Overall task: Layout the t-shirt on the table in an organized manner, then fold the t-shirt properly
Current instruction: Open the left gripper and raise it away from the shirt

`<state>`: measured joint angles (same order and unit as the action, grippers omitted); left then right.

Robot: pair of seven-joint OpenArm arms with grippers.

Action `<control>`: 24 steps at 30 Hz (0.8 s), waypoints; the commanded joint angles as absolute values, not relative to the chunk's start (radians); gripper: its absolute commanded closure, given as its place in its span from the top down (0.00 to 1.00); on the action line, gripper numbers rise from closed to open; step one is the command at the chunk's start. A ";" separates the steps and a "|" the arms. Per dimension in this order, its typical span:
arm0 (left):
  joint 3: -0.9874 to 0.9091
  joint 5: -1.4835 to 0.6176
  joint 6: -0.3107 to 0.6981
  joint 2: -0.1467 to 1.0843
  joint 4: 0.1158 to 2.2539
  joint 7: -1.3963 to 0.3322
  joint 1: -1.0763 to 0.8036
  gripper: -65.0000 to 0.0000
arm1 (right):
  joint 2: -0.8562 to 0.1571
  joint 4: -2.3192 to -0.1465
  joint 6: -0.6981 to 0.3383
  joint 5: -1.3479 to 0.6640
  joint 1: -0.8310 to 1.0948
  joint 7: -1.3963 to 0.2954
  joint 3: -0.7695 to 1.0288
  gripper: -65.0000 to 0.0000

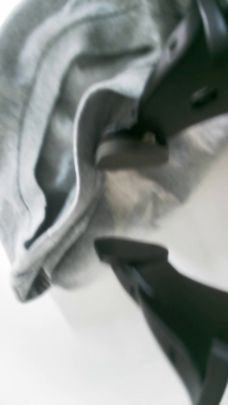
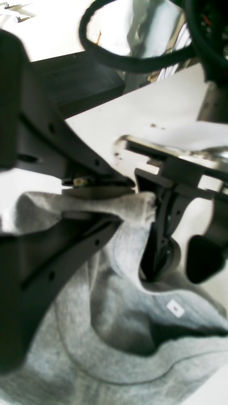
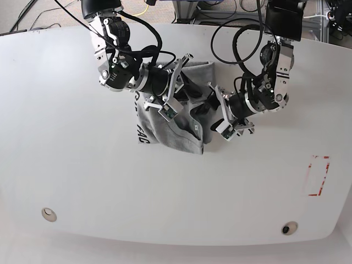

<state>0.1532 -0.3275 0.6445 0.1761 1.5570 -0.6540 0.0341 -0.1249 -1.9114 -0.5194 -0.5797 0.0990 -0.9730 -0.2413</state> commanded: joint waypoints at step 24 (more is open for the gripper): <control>-0.154 -0.343 0.645 0.242 1.649 -0.628 0.136 0.58 | -0.068 -1.888 -0.394 -0.602 0.094 -0.947 -0.332 0.74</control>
